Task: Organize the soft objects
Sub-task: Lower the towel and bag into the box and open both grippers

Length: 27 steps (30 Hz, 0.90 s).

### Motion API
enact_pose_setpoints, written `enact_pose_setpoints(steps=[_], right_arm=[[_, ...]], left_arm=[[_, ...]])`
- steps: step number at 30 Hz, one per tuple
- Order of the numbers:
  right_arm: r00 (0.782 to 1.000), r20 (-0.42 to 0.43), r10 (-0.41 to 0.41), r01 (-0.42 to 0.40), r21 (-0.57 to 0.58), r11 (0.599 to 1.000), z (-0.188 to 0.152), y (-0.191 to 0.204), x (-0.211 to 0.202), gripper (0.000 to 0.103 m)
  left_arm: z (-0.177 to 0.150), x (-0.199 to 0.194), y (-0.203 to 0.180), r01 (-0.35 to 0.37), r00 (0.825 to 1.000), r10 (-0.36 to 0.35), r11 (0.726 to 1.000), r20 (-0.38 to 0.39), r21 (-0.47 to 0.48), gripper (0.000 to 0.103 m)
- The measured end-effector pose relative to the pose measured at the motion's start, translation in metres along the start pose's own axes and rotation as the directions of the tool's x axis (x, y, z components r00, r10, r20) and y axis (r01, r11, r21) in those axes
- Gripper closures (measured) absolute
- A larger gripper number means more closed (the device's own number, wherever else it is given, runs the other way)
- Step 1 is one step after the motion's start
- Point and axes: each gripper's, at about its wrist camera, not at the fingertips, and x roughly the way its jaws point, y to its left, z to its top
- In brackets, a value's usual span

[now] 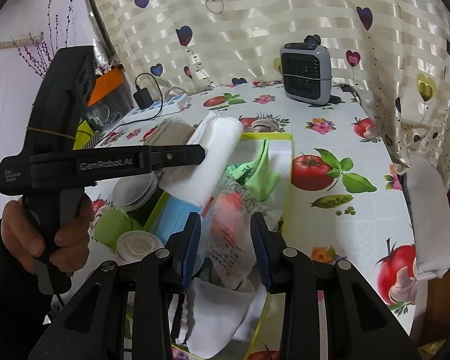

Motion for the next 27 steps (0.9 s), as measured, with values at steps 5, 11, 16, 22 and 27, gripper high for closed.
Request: enact_pose_setpoints(steps=[5, 11, 16, 22, 27], right_arm=[[1.0, 0.012, -0.002, 0.002, 0.008, 1.0, 0.0, -0.002, -0.002, 0.067], [1.0, 0.027, 0.003, -0.003, 0.005, 1.0, 0.0, 0.0, -0.007, 0.067], [0.999, 0.045, -0.004, 0.003, 0.007, 1.0, -0.002, 0.002, -0.016, 0.067], [0.997, 0.068, -0.02, 0.019, 0.014, 1.0, -0.008, 0.009, -0.031, 0.067], [0.996, 0.089, -0.025, 0.025, 0.01, 1.0, -0.017, 0.021, -0.044, 0.067]], left_arm=[[-0.001, -0.013, 0.0, -0.026, 0.999, 0.025, 1.0, 0.042, 0.009, 0.071], [-0.005, -0.025, -0.001, -0.032, 0.998, 0.031, 0.999, 0.058, 0.01, 0.07], [-0.017, -0.043, -0.003, -0.057, 0.995, 0.056, 0.998, 0.081, 0.011, 0.07], [-0.037, -0.07, -0.016, -0.126, 0.986, 0.122, 0.991, 0.118, 0.031, 0.07], [-0.056, -0.089, -0.025, -0.153, 0.979, 0.146, 0.987, 0.142, 0.041, 0.07]])
